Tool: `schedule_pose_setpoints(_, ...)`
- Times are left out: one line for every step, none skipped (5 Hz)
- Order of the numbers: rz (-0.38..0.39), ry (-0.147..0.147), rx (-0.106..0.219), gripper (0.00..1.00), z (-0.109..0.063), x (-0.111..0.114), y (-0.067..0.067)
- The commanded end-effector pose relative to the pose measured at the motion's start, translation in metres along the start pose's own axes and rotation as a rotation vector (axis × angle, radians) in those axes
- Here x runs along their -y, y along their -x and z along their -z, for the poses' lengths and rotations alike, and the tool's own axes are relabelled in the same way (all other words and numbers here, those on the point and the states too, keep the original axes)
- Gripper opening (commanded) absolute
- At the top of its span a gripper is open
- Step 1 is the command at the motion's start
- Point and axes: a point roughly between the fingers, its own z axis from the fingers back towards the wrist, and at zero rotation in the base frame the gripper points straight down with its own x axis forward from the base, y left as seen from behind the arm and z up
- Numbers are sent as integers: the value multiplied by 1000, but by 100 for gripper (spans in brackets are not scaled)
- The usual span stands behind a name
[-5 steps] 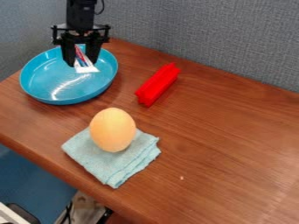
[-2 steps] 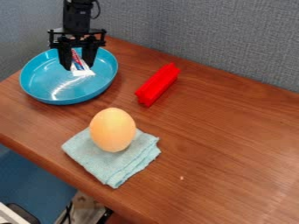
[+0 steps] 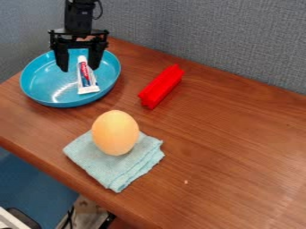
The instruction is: Put the toothpaste on the blue plate
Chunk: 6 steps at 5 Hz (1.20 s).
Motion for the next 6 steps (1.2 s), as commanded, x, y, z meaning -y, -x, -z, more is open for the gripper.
schedule_pose_setpoints(7, 43, 50, 100, -23, -14, -9)
schedule_pose_setpoints(44, 51, 53, 100, -25, -17, -9)
schedule_pose_setpoints(70, 57, 54, 100, -27, -20, -8)
schedule_pose_setpoints(88, 63, 57, 100, -29, -23, -8)
schedule_pose_setpoints(106, 72, 60, 100, -31, -25, -7)
schedule_pose_setpoints(124, 81, 62, 100, -34, -27, -7)
